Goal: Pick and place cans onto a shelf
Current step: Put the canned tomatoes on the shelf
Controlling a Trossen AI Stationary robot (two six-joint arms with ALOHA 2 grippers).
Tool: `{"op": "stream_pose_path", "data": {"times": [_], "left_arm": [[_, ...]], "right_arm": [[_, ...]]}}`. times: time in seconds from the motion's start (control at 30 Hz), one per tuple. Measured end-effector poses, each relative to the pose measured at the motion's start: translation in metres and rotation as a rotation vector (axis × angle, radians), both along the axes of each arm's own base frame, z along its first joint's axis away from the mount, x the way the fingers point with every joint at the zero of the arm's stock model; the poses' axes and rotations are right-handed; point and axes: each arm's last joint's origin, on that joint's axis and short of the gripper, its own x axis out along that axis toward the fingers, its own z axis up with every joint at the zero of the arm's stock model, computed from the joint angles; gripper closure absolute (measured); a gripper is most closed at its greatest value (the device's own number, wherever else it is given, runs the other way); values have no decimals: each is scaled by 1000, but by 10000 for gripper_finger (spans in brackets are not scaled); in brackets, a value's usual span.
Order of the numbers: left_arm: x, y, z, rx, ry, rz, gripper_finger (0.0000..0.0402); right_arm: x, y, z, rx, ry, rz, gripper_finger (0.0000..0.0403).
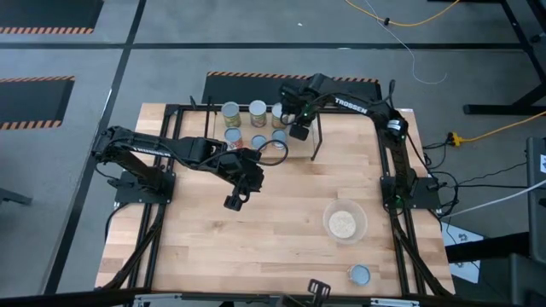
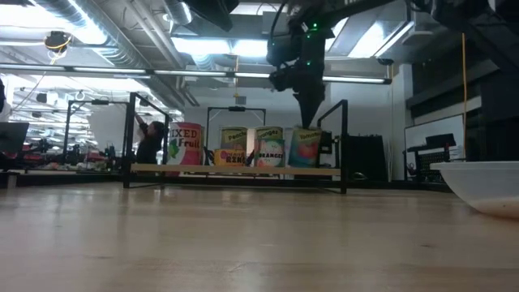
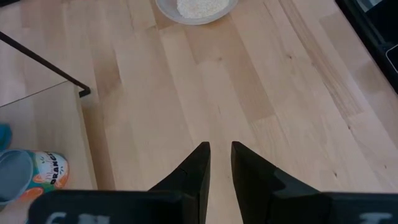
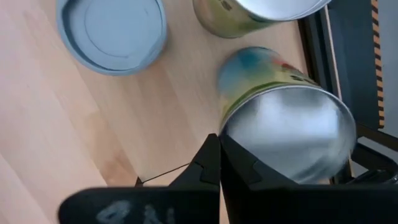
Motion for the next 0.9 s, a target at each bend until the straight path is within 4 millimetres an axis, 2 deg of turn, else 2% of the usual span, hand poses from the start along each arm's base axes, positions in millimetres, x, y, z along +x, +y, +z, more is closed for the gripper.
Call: {"op": "stream_pose_path", "data": {"times": [0.57,0.9], "left_arm": [[0,0,0,0,0,0,343],[0,0,0,0,0,0,343]], "right_arm": [[1,-4,-3,-4,-7,-4,402],[2,-4,-4,-4,-13,-6,375]]}}
